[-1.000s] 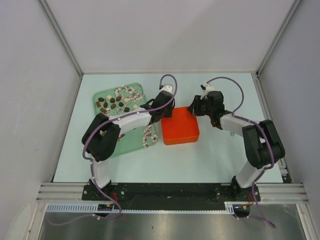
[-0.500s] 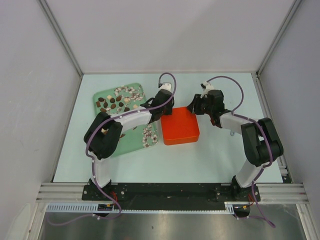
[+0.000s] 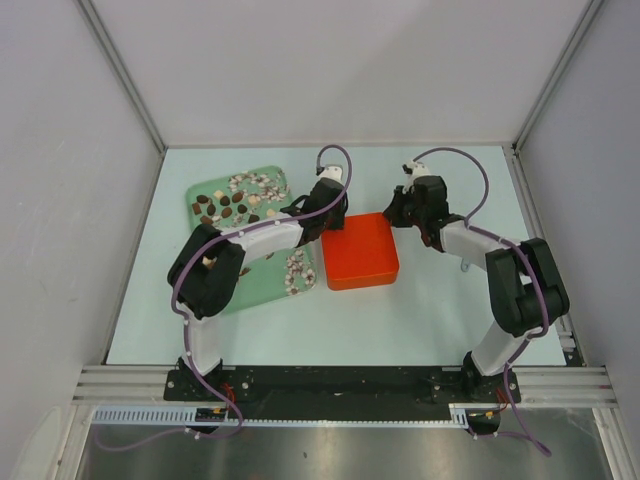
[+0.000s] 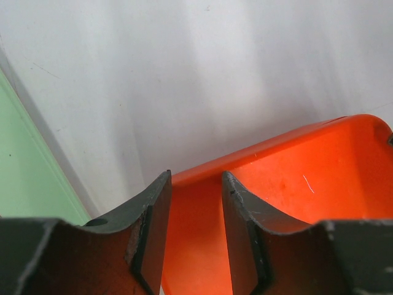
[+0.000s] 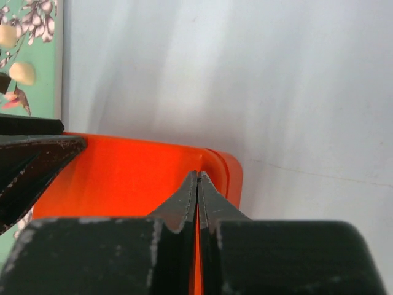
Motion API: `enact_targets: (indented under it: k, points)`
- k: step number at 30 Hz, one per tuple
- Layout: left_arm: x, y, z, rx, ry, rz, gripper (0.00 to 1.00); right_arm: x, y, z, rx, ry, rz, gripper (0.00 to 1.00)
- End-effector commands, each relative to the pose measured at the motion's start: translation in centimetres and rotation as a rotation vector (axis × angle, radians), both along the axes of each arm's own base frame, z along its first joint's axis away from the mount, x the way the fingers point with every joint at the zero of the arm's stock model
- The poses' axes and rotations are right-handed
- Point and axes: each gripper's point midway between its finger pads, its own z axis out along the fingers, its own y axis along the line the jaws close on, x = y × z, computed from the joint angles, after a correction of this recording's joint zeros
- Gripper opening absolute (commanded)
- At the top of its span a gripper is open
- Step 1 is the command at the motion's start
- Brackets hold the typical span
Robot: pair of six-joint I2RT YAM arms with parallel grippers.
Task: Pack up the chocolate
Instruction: Close the box lid on the packing box.
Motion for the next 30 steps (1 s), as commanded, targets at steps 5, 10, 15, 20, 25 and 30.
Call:
enact_targets:
  k: [5, 10, 15, 20, 25, 30]
  points:
    - [-2.4, 1.1, -3.2, 0.051, 0.119, -0.022, 0.43, 2.3, 0.0, 1.8, -0.086, -0.071, -0.045, 0.00]
    - [-2.5, 1.0, -3.2, 0.050, 0.120, -0.024, 0.43, 1.4, 0.0, -2.0, -0.154, 0.050, -0.042, 0.00]
    - [-2.6, 1.1, -3.3, 0.048, 0.127, -0.026, 0.43, -0.9, -0.6, -6.1, -0.227, 0.194, -0.045, 0.00]
    - [-2.7, 1.0, -3.1, 0.045, 0.123, -0.025, 0.43, -2.3, -1.1, -8.8, -0.267, 0.284, -0.045, 0.00]
    - [-2.3, 0.8, -1.7, 0.020, 0.089, -0.028, 0.45, -0.6, -0.3, -5.7, -0.206, 0.181, -0.045, 0.00]
    - [-2.1, 0.5, 0.3, -0.006, 0.045, -0.050, 0.47, 0.0, -0.6, -2.1, -0.151, 0.123, -0.059, 0.00]
